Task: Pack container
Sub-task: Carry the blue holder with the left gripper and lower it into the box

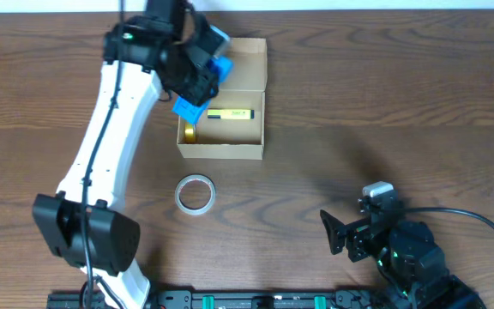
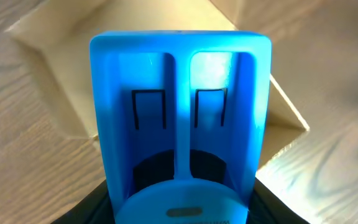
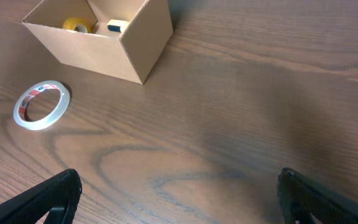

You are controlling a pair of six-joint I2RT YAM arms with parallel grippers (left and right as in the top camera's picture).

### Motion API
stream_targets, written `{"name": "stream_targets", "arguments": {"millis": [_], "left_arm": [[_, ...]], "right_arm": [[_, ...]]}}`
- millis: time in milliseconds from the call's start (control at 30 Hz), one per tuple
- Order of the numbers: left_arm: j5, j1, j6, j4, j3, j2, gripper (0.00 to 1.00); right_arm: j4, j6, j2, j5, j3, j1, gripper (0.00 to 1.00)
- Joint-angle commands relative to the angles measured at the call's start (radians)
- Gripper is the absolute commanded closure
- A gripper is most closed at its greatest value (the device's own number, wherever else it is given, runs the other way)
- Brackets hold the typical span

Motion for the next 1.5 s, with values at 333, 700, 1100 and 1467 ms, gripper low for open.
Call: {"name": "stream_targets", "arguments": {"millis": [333, 700, 1100, 1467], "left_arm": [[-0.075, -0.075, 0.140, -0.005, 0.002, 0.183, 0.57], [-0.068, -0.101, 0.140, 0.007, 0.002, 0.252, 0.57], [-0.066, -0.103, 0.137, 0.008, 0.002, 0.279, 0.53], [-0.059, -0.103, 0.135, 0.014, -0.005, 0.298, 0.34]], "right_arm": [[-0.001, 0.012, -0.004, -0.004, 0.001, -0.008, 0.01], [-0.001, 0.012, -0.004, -0.004, 0.001, -0.008, 0.01], [-0.001, 0.012, -0.004, -0.004, 0.001, -0.008, 0.01], [-0.001, 0.012, -0.004, -0.004, 0.001, -0.008, 0.01]]}}
